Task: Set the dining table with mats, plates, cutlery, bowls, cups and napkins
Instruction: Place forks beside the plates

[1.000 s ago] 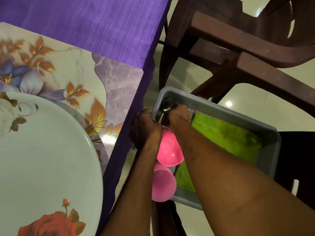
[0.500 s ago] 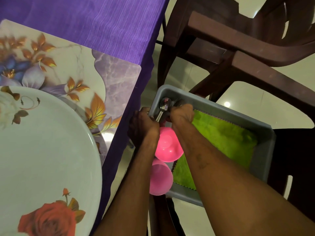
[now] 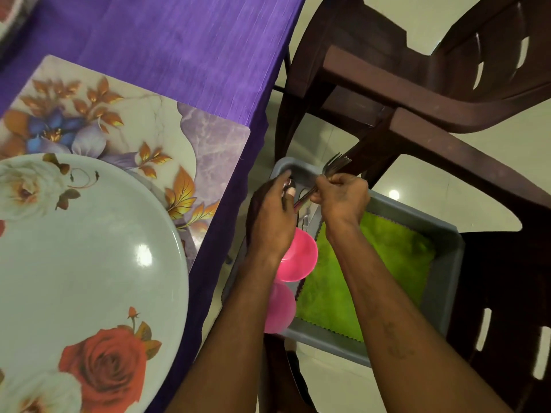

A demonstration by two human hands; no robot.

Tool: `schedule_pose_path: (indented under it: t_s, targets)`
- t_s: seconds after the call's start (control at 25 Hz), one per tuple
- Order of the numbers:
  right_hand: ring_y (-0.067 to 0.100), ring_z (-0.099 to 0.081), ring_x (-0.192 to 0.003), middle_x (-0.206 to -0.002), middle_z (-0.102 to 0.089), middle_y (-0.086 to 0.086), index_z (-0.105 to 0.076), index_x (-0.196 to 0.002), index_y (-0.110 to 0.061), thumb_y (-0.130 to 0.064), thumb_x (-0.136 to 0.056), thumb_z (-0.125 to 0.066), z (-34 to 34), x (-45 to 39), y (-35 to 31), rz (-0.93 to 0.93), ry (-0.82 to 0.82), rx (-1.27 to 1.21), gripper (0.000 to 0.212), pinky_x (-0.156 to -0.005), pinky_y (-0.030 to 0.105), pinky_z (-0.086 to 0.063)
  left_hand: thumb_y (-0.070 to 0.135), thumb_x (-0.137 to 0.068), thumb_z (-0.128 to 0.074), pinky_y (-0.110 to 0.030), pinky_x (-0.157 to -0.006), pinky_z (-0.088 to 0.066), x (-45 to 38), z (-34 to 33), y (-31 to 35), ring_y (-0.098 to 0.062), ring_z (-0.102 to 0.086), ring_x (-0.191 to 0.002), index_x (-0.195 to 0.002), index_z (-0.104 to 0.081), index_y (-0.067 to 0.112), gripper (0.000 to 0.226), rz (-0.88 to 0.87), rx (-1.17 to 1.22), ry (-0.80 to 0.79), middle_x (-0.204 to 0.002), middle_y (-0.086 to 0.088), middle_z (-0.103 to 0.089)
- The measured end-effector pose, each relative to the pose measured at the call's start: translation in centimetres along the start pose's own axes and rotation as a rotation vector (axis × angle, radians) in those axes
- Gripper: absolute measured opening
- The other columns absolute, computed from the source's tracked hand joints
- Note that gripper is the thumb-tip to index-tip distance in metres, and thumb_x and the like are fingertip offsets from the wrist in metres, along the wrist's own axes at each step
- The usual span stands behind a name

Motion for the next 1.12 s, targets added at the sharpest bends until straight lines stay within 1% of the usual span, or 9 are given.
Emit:
schedule_pose_path:
  t_s: [0.12, 0.2, 0.32, 0.44, 0.6, 0.72, 0.8, 0.96, 1.12]
  targets:
    - [0.016, -0.07, -0.054, -0.055, -0.068, 0.002, -0.068, -0.063, -0.013, -0.019, -0.077, -0.075, 1.8, 2.1, -3.4, 0.072, -0.042, 0.063, 0.017, -0.06, 0.04, -0.062, 0.029, -0.108, -0.042, -0.035, -0.094, -0.051, 0.3, -1.0, 3.7, -0.017, -0.062, -0.117, -0.14, -0.054, 0.031, 0.035, -0.071, -0.008, -0.241, -0.129, 0.003, -0.067]
    - [0.019, -0.069, -0.055, -0.055, -0.068, 0.002, -0.069, -0.061, -0.013, -0.021, -0.074, -0.074, 3.1, 3.8, -6.0, 0.118, -0.071, 0.096, 0.016, -0.059, 0.039, -0.061, 0.028, -0.108, -0.043, -0.039, -0.084, -0.052, 1.0, -0.1, 5.9, -0.022, -0.065, -0.108, -0.13, -0.059, 0.027, 0.028, -0.1, -0.063, -0.276, -0.117, -0.001, -0.07]
    - [0.02, -0.068, -0.052, -0.055, -0.069, 0.008, -0.07, -0.065, -0.009, -0.013, -0.079, -0.073, 4.7, 6.8, -9.6, 0.145, -0.164, 0.018, 0.015, -0.059, 0.04, -0.062, 0.023, -0.107, -0.047, -0.034, -0.071, -0.048, 2.4, 3.3, 8.9, -0.019, -0.068, -0.093, -0.117, -0.067, 0.019, 0.022, -0.118, -0.067, -0.198, -0.101, -0.001, -0.072]
    - [0.02, -0.065, -0.051, -0.06, -0.071, 0.013, -0.072, -0.072, -0.003, -0.011, -0.085, -0.074, 6.1, 10.7, -13.0, 0.155, -0.248, -0.069, 0.015, -0.057, 0.036, -0.058, 0.03, -0.105, -0.049, -0.04, -0.071, -0.058, 4.5, 7.2, 11.2, -0.011, -0.07, -0.077, -0.105, -0.072, 0.024, 0.024, -0.087, 0.099, -0.155, -0.086, 0.005, -0.074]
    - [0.018, -0.058, -0.046, -0.061, -0.067, 0.02, -0.069, -0.076, 0.009, -0.006, -0.088, -0.075, 6.3, 16.9, -16.3, 0.097, -0.434, -0.197, 0.019, -0.046, 0.025, -0.051, 0.024, -0.103, -0.054, -0.051, -0.071, -0.056, 9.6, 13.4, 12.9, -0.025, -0.069, -0.073, -0.085, -0.073, 0.017, 0.027, 0.015, 0.322, -0.017, -0.076, -0.004, -0.073]
    - [0.016, -0.058, -0.044, -0.06, -0.065, 0.014, -0.068, -0.09, 0.004, 0.0, -0.086, -0.075, 4.8, 20.9, -17.7, 0.055, -0.49, -0.224, 0.009, -0.044, 0.025, -0.05, 0.021, -0.103, -0.057, -0.043, -0.08, -0.06, 12.8, 17.6, 13.1, -0.019, -0.074, -0.084, -0.096, -0.08, 0.023, 0.024, 0.107, 0.404, 0.053, -0.086, 0.002, -0.078]
    - [0.02, -0.063, -0.047, -0.057, -0.066, 0.006, -0.065, -0.101, -0.002, -0.003, -0.085, -0.076, 4.0, 25.5, -18.7, 0.072, -0.519, -0.201, 0.02, -0.048, 0.028, -0.052, 0.016, -0.102, -0.058, -0.037, -0.079, -0.058, 16.0, 21.7, 12.2, -0.015, -0.074, -0.083, -0.098, -0.081, 0.023, 0.024, 0.168, 0.488, 0.125, -0.087, 0.003, -0.079]
    - [0.022, -0.061, -0.045, -0.06, -0.065, 0.014, -0.068, -0.092, -0.005, -0.013, -0.088, -0.076, 2.1, 30.2, -19.9, 0.155, -0.549, -0.199, 0.011, -0.046, 0.03, -0.053, 0.011, -0.099, -0.063, -0.027, -0.064, -0.053, 19.3, 26.9, 10.8, -0.014, -0.06, -0.065, -0.097, -0.08, 0.01, 0.017, 0.237, 0.631, 0.172, -0.076, -0.007, -0.07]
    - [0.024, -0.061, -0.052, -0.065, -0.065, 0.017, -0.071, -0.087, 0.005, -0.001, -0.09, -0.071, -1.0, 36.8, -19.1, 0.171, -0.599, -0.133, 0.006, -0.051, 0.032, -0.055, 0.012, -0.098, -0.065, -0.025, -0.063, -0.056, 23.8, 32.1, 5.2, -0.019, -0.067, -0.07, -0.1, -0.079, 0.005, 0.015, 0.367, 0.743, 0.162, -0.082, -0.011, -0.074]
Point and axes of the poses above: each hand's wrist, its own x-axis away from the middle knuckle, its own z-axis out of the back of the hand, y = z × x, the point moved 8 cm from there along -x, towards the middle knuckle
